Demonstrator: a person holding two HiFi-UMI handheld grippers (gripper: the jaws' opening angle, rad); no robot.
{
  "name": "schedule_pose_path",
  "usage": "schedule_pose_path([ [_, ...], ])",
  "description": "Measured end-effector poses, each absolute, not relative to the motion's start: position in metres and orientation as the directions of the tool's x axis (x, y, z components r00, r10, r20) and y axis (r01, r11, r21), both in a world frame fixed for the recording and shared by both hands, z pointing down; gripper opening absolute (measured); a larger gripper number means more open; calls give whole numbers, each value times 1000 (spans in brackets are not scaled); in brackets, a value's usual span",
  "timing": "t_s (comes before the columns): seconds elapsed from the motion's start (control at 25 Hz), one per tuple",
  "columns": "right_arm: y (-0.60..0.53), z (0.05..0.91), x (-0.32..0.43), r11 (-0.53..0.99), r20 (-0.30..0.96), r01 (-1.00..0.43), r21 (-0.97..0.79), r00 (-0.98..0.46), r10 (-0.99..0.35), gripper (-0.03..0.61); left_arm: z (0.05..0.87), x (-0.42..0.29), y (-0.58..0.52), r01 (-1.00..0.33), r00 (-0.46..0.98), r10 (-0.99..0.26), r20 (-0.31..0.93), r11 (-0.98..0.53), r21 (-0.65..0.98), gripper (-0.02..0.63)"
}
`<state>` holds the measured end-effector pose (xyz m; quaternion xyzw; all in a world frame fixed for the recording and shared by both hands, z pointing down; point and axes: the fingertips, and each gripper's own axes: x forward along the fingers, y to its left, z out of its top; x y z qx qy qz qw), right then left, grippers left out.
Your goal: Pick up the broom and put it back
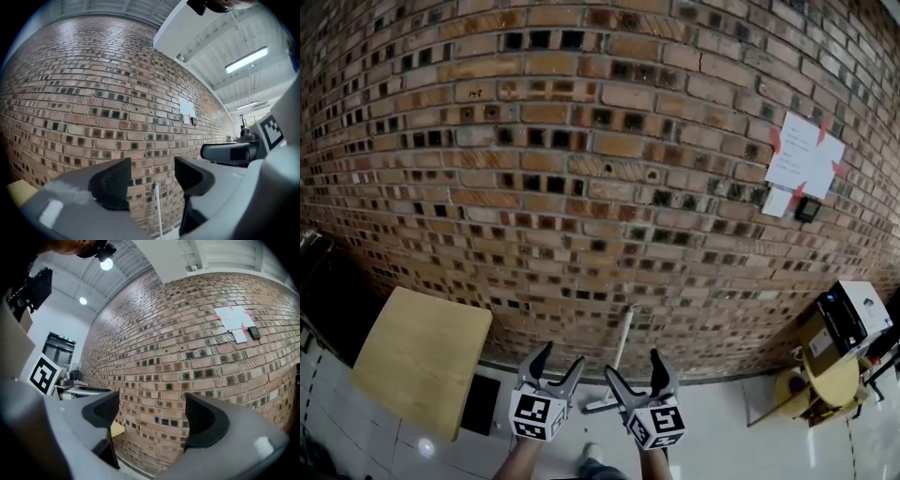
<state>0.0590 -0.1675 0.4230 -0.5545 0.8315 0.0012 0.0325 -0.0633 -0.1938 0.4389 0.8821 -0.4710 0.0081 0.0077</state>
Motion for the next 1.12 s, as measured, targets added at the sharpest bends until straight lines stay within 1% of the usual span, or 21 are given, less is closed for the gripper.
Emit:
schedule_pose_path([
  [0.24, -237, 405, 81, 405, -104, -913, -45, -399, -911, 437, 415, -54, -251, -860, 510, -860, -21, -509, -33, 290],
  [0.4, -273, 408, 96, 425, -100, -902, -75, -417, -903, 437, 414, -49, -280, -885, 466, -884, -28, -466, -25, 289],
  [0.64, -305, 422, 97, 454, -72, -890, -33, -451, -890, 437, 427, -44, -306, -899, 437, -899, 5, -437, -31, 288],
  [0.72, -313, 428, 94, 456, -53, -889, -39, -454, -890, 437, 432, -48, -314, -901, 433, -901, 16, -433, -30, 268],
  [0.88, -328, 431, 91, 441, -47, -896, -52, -439, -897, 436, 436, -45, -334, -886, 460, -887, 40, -461, -50, 253],
  [1.12, -346, 430, 90, 398, -39, -915, -72, -396, -917, 436, 435, -39, -356, -854, 518, -854, 47, -519, -37, 253],
])
